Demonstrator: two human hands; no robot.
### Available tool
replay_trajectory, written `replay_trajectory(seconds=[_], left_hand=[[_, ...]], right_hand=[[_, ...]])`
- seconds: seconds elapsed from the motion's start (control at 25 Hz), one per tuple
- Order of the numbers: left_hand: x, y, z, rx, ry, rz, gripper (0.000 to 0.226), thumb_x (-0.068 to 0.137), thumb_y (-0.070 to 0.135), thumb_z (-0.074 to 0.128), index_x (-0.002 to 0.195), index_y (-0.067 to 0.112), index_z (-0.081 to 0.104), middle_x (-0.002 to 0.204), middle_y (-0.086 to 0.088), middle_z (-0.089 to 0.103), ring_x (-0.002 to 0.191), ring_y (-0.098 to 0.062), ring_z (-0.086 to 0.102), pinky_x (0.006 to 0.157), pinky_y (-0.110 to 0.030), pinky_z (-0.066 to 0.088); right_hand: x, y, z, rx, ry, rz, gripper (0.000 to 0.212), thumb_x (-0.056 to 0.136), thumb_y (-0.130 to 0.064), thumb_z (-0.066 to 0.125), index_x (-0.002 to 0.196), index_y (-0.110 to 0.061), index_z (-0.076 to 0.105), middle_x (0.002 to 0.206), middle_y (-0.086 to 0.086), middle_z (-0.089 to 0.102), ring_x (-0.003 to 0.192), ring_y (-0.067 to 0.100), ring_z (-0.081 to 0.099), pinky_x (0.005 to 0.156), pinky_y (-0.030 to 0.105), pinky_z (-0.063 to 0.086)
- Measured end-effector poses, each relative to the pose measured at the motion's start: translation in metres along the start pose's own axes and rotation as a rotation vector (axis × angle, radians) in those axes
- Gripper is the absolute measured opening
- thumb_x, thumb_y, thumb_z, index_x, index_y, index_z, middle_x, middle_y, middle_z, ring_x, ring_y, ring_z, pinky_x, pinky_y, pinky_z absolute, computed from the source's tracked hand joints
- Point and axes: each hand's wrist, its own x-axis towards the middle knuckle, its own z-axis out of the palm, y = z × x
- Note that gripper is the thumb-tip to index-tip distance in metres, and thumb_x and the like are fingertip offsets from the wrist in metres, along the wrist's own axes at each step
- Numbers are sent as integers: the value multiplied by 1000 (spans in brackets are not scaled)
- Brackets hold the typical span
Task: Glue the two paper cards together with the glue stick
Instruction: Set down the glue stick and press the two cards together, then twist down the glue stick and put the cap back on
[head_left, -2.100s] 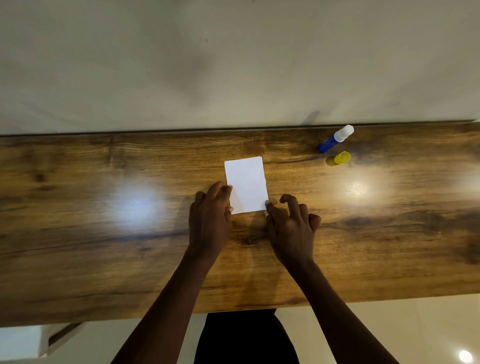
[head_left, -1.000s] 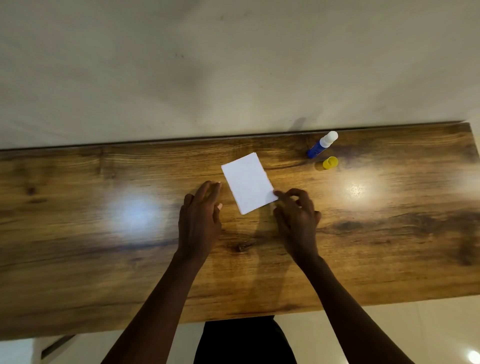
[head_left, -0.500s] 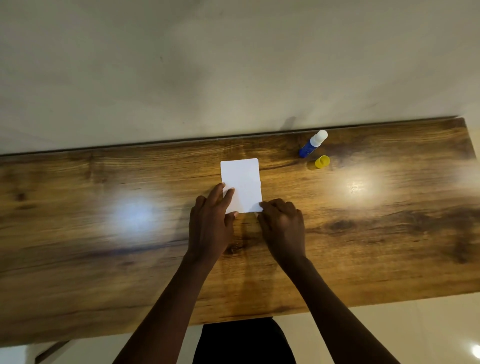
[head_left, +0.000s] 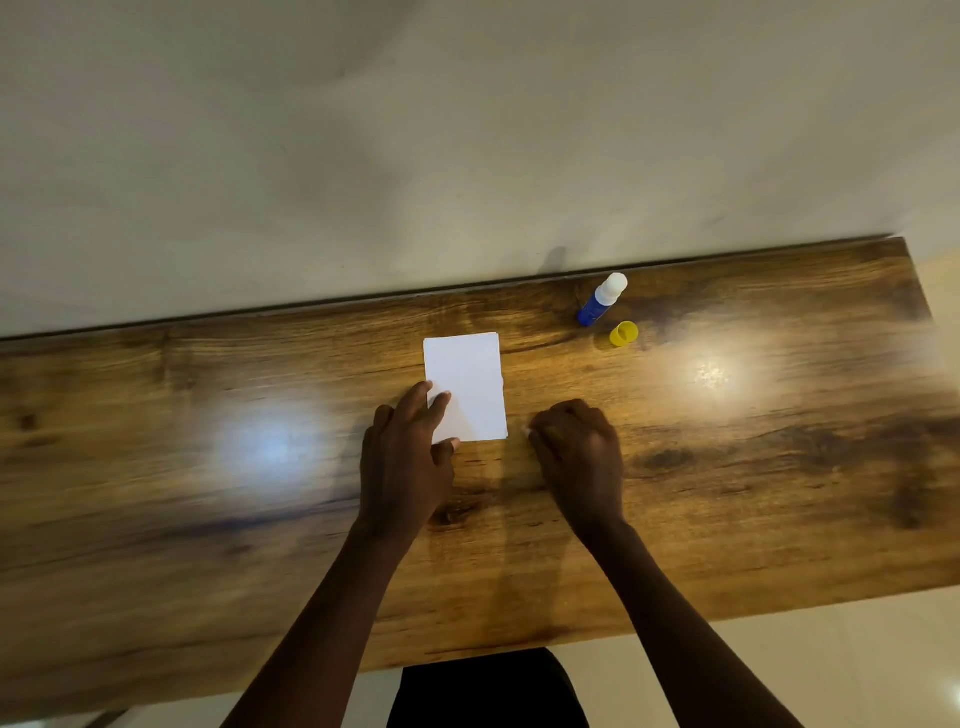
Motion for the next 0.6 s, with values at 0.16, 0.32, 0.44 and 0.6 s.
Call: replay_trajectory(seconds=[0.16,0.32,0.44,0.6], left_hand=[[3,2,-1,-71,-2,-28,56,79,15,67,131,11,46,140,-9,45,129,-29,38,101,-41,40],[1,8,-2,-137,33,-29,54,75,10,68,126,9,51,136,-11,48,127,-30,40,95,-36,42],[4,21,-4,-230,94,-8,50,73,5,69,121,4,55,131,-15,52,123,-33,44,91,-30,35],[32,60,-2,-412,123,31,48,74,10,72,118,2,57,126,-17,56,118,-32,50,96,-43,46]], right_hand=[[15,17,-22,164,160,210,8,73,-3,68,78,-2,61,80,18,64,71,19,53,58,33,47],[32,37,-35,203,219,385,20,73,-9,71,88,-3,58,89,17,63,73,22,54,61,35,48],[48,45,-41,309,255,491,38,70,-11,74,102,-7,52,95,10,60,78,21,56,59,15,45],[65,55,-39,348,239,472,49,67,-10,76,111,-10,54,101,9,60,82,19,57,60,4,43]])
